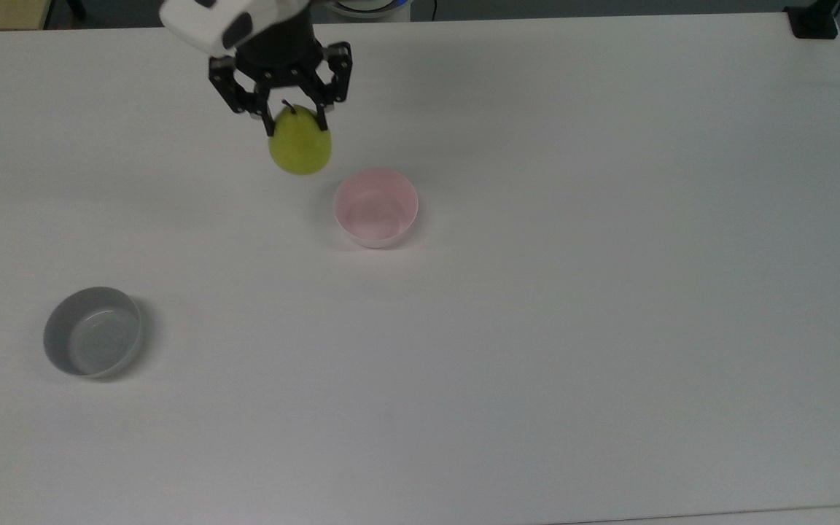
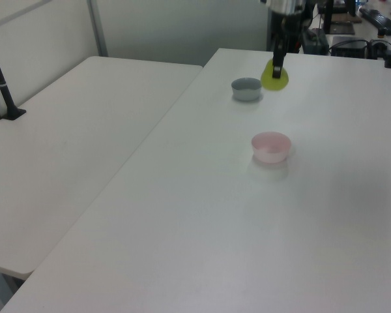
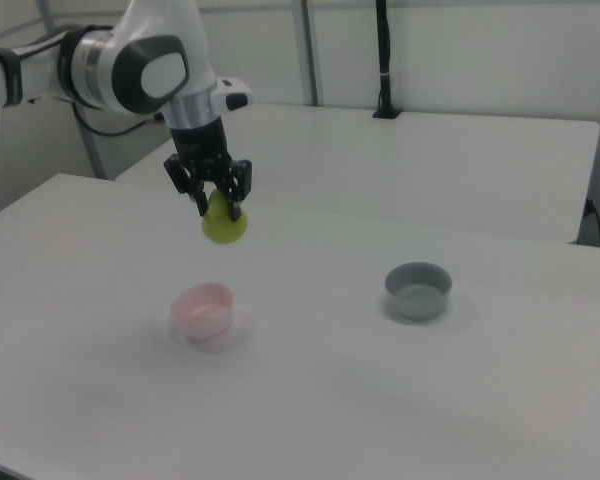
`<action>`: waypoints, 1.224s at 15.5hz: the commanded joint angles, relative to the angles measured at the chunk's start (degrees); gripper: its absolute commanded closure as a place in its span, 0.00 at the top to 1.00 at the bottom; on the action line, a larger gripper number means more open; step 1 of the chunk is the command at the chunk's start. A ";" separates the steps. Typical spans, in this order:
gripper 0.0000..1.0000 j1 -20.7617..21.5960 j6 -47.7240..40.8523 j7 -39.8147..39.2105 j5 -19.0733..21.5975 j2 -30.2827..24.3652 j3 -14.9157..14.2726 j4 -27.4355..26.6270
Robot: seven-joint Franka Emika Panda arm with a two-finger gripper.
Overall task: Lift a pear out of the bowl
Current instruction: 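Lift the pear out of the pink bowl and carry it toward the grey bowl, then lower the held pear onto the table beside the grey bowl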
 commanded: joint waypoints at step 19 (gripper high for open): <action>0.09 -7.99 7.41 -28.66 6.34 14.33 -15.03 7.25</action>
